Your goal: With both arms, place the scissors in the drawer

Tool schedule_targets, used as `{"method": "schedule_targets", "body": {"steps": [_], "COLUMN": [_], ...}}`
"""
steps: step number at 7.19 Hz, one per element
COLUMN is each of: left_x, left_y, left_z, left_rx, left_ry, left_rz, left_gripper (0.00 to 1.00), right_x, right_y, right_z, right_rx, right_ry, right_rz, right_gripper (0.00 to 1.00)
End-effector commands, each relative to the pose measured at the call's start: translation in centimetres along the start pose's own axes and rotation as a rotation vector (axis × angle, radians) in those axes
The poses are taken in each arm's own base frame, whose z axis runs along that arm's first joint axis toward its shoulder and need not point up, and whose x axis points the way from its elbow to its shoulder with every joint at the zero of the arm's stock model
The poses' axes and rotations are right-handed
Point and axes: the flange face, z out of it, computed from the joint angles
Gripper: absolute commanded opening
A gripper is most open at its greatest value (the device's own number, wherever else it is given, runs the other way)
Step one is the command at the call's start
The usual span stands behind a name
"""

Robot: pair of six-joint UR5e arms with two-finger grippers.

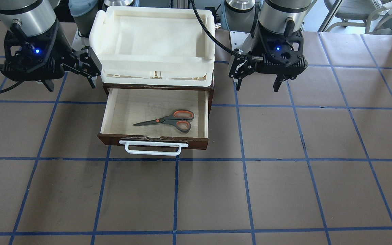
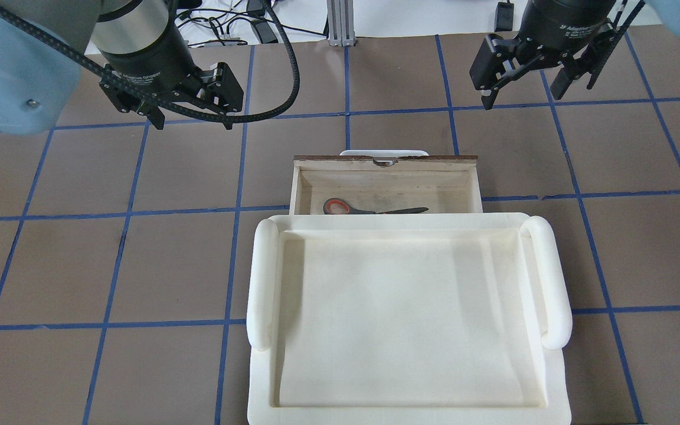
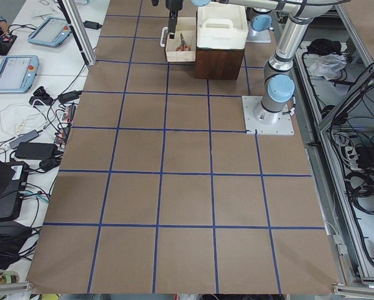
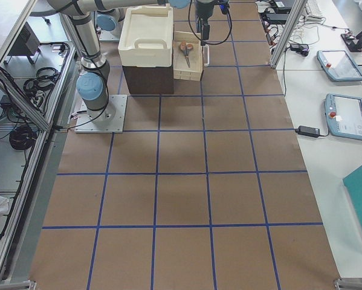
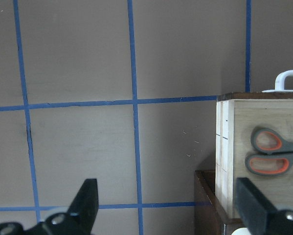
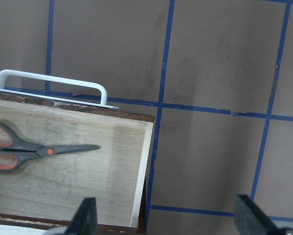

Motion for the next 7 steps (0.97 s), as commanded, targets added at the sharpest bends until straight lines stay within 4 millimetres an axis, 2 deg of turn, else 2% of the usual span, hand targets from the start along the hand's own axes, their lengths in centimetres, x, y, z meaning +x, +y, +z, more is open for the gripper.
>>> {"method": "schedule_targets", "body": {"steps": [1, 7], "left_x": [0.1, -1.9], "left_y": [0.2, -0.1], "left_z": [-0.3, -0.4], "left_rx": [0.001, 0.000], "left_ry": [0.010, 0.022], "left_rz": [-0.002, 0.029], "left_gripper": [1.00, 1.00], "right_x": [0.1, -0.1], "right_y": [0.0, 0.4], "right_z": [0.0, 0.2], "right_rx": [-0.003, -0.005], "right_ry": [0.000, 0.000], "right_rz": [0.001, 0.000], "right_gripper": [1.00, 1.00]}}
